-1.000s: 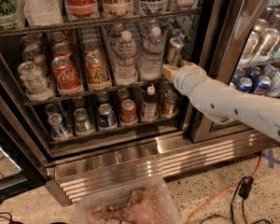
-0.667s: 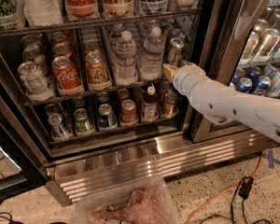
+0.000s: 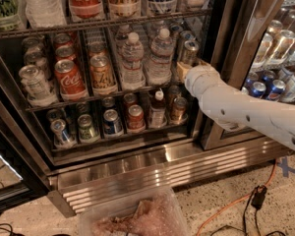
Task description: Pick redbull can from middle shelf of fridge
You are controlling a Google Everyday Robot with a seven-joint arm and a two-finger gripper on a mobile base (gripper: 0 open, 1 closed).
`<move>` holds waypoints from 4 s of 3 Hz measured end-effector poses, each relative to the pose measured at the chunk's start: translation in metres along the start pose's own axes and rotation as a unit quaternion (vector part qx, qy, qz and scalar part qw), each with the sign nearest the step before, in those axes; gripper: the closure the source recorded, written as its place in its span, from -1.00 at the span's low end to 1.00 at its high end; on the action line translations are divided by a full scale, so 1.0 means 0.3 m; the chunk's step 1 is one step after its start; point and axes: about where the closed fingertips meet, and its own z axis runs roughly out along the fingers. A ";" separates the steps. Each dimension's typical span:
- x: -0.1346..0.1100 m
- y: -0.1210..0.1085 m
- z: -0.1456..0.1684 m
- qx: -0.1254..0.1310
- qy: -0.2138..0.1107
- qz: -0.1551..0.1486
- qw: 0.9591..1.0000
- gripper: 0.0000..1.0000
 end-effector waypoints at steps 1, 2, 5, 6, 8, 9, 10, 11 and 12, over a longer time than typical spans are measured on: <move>-0.005 0.023 0.018 -0.004 -0.008 0.004 1.000 -0.04; -0.007 0.051 0.041 -0.013 -0.014 0.004 1.000 -0.04; 0.006 0.093 0.072 -0.033 -0.009 -0.008 0.999 0.92; -0.049 0.093 0.044 -0.052 -0.023 0.002 0.998 1.00; -0.201 0.125 -0.088 -0.101 -0.069 -0.032 0.992 1.00; -0.166 0.204 -0.165 -0.148 -0.043 -0.056 0.986 1.00; -0.118 0.234 -0.255 -0.183 -0.002 -0.086 0.979 1.00; -0.090 0.248 -0.317 -0.208 0.022 -0.103 0.972 1.00; -0.088 0.248 -0.363 -0.227 0.028 -0.109 0.967 1.00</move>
Offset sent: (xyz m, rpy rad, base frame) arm 0.0155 0.0256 -0.0031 0.0230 -0.0326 0.0460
